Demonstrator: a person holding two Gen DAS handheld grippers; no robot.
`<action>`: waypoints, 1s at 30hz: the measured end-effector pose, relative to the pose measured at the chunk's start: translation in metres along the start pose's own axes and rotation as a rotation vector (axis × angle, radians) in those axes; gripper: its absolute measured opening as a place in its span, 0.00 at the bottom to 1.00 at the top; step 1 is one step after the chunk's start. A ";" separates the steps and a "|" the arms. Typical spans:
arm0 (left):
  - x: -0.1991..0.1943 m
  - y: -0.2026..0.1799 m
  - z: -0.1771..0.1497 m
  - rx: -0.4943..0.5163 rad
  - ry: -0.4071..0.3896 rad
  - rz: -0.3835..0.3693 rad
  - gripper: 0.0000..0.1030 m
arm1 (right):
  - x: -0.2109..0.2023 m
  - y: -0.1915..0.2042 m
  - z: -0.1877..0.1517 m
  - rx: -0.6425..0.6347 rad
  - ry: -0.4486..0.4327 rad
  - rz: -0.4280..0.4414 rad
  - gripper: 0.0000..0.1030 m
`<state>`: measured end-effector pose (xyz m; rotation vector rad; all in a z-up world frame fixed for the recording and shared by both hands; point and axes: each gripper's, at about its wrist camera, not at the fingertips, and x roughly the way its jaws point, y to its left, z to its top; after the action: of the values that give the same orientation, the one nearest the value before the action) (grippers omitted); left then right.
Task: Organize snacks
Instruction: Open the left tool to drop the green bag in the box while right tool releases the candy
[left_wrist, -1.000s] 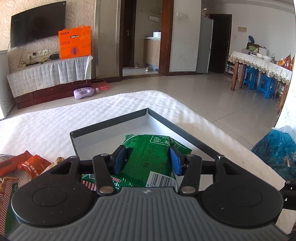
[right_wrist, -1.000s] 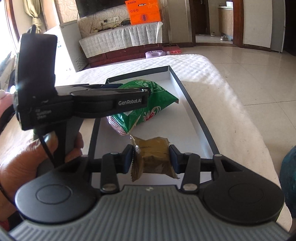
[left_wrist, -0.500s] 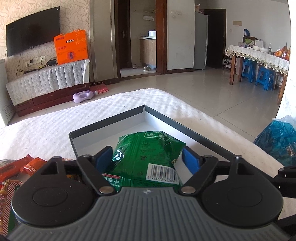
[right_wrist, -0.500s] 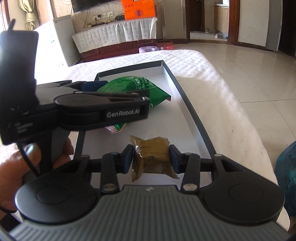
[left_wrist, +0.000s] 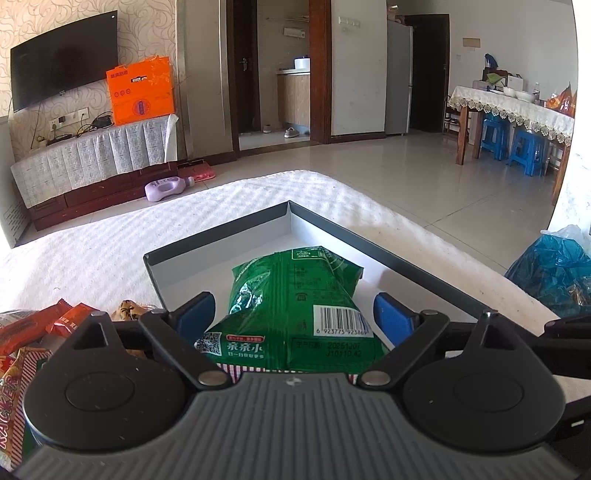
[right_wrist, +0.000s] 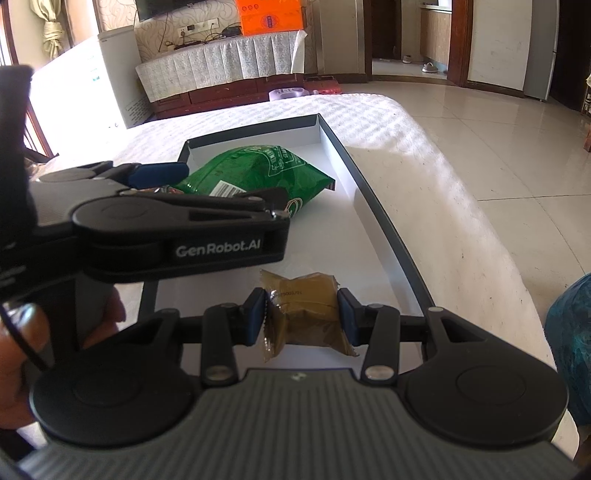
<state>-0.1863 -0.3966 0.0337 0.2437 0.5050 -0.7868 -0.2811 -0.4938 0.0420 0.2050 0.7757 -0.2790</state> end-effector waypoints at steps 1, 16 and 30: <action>-0.002 0.000 -0.001 0.001 -0.002 0.000 0.93 | 0.000 0.000 0.000 0.003 -0.002 -0.003 0.46; -0.037 -0.007 -0.018 0.054 -0.002 0.014 0.96 | -0.004 0.001 -0.006 -0.012 0.001 0.006 0.51; -0.084 0.000 -0.030 -0.057 -0.008 0.028 0.96 | -0.012 -0.007 -0.013 0.013 -0.029 -0.038 0.51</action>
<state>-0.2462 -0.3332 0.0510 0.1945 0.5144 -0.7446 -0.3005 -0.4941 0.0410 0.1979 0.7498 -0.3221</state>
